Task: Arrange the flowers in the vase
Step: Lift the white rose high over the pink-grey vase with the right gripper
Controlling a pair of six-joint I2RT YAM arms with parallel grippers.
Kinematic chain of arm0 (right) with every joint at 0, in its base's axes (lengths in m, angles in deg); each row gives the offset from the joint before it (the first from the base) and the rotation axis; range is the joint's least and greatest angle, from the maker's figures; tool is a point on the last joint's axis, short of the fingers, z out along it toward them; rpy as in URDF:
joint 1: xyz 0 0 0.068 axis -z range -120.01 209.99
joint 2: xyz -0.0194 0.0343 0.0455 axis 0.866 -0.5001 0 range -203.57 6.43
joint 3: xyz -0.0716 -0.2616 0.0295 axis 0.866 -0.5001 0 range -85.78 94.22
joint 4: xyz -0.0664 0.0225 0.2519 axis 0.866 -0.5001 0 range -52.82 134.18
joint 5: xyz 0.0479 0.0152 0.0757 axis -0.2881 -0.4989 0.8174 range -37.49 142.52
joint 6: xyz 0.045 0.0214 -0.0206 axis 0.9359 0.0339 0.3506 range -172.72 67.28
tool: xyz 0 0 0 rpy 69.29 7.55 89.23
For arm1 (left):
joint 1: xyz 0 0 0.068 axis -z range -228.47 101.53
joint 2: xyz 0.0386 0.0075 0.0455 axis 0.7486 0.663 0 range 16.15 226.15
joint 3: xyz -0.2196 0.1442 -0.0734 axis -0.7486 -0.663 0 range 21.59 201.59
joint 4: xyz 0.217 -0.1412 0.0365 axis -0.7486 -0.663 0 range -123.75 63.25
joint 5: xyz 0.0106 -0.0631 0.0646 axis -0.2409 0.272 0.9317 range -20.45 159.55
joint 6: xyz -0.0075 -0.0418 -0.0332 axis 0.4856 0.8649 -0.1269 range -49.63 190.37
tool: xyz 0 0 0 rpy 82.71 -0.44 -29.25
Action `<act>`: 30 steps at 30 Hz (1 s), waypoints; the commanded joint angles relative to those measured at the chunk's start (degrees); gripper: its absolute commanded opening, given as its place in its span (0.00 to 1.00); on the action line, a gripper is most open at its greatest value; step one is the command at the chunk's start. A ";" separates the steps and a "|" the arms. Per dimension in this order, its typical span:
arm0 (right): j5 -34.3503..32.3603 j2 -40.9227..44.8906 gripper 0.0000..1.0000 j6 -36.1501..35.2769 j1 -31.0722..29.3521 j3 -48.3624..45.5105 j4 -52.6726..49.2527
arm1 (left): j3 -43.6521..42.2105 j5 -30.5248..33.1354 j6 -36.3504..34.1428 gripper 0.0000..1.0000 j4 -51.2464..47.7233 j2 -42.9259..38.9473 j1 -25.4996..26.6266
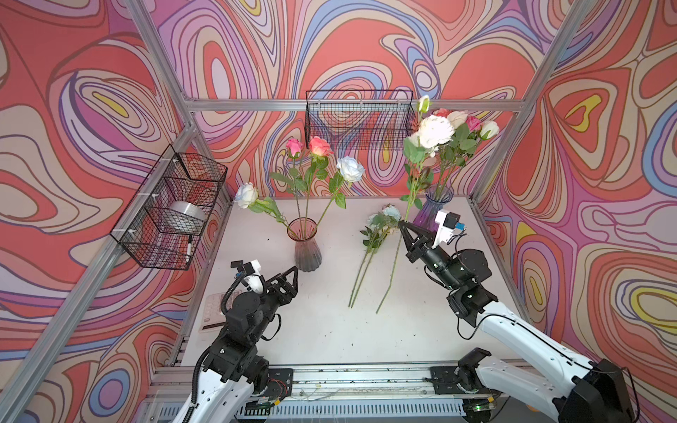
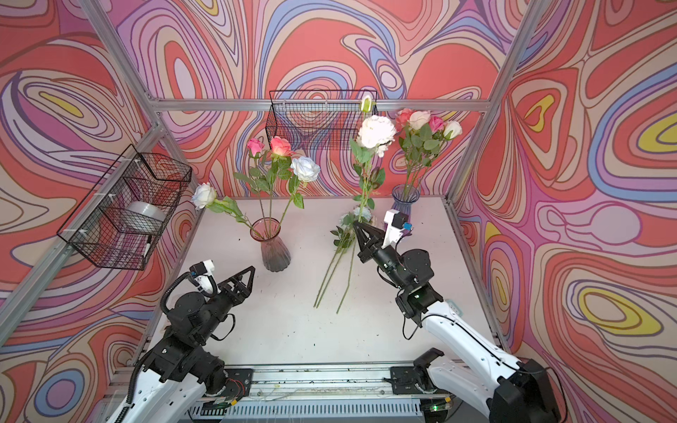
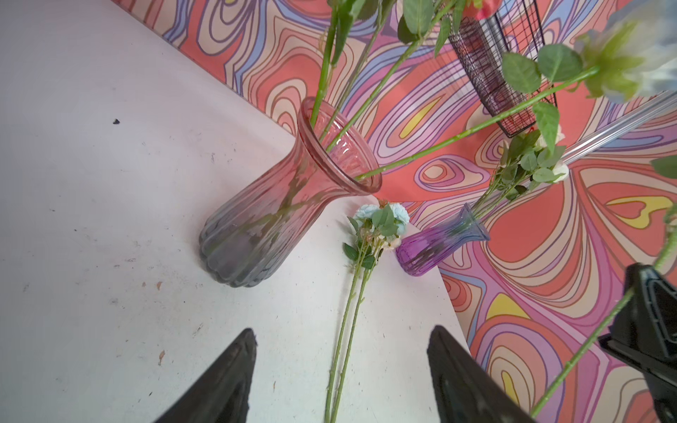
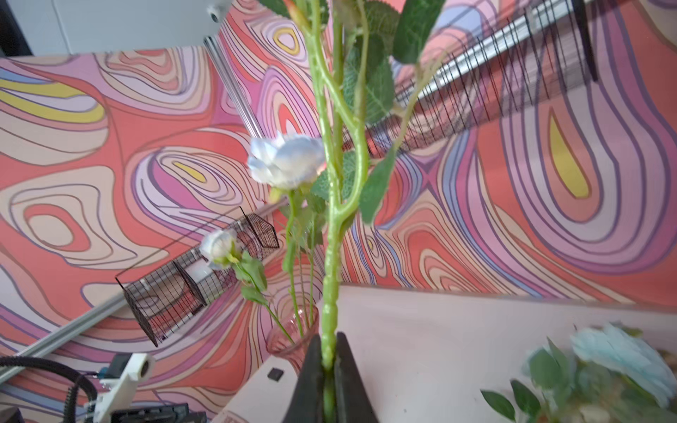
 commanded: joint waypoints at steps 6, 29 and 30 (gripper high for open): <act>-0.53 -13.46 0.00 -12.66 -12.86 17.81 12.94 | 6.80 16.10 4.22 0.74 -19.64 -0.26 -0.04; -4.69 -51.62 0.00 -22.26 -18.06 58.95 17.61 | 13.39 14.07 2.44 0.74 -26.73 -1.15 0.01; -4.94 -52.52 0.00 -22.70 -18.07 60.03 17.33 | 13.38 13.91 2.33 0.74 -26.60 -0.97 -0.01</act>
